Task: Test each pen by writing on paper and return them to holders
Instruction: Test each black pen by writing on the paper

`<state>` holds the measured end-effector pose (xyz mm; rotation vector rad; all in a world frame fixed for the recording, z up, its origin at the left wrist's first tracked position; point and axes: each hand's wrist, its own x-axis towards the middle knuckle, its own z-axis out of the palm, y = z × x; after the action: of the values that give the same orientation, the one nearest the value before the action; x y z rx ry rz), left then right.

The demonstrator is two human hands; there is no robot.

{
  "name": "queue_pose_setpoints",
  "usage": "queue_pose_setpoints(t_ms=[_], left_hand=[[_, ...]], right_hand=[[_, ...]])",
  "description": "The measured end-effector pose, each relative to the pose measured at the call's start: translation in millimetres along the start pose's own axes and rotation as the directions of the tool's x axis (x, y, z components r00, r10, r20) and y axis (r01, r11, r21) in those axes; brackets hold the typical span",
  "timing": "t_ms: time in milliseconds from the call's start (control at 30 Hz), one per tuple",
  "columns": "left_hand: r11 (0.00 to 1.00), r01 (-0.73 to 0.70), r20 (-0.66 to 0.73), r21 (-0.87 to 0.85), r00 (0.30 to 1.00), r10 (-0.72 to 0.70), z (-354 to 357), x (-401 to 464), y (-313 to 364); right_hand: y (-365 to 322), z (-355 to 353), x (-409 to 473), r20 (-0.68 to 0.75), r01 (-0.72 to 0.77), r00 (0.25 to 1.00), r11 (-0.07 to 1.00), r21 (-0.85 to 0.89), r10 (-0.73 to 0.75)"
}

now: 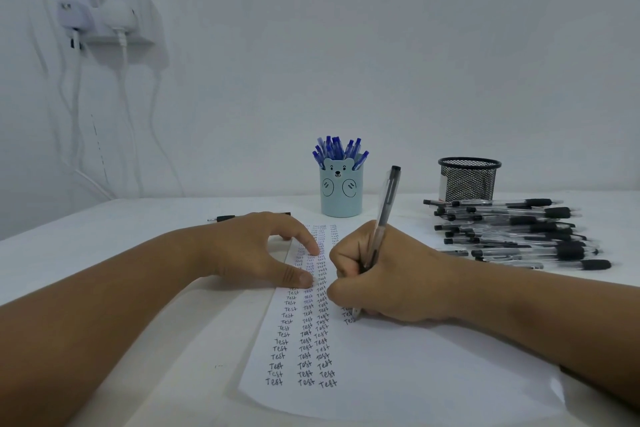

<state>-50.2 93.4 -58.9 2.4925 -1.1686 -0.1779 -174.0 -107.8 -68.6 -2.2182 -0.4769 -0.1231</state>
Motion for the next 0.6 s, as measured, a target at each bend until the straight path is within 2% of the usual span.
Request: queue_pose_setpoints(t_ms=[600], left_hand=[[1.000,-0.007,-0.004,0.012,1.000,0.007,-0.1,1.0,-1.4]], right_hand=[[-1.9,-1.1,-0.7,0.004,0.009,1.000,1.000,0.001,-0.009]])
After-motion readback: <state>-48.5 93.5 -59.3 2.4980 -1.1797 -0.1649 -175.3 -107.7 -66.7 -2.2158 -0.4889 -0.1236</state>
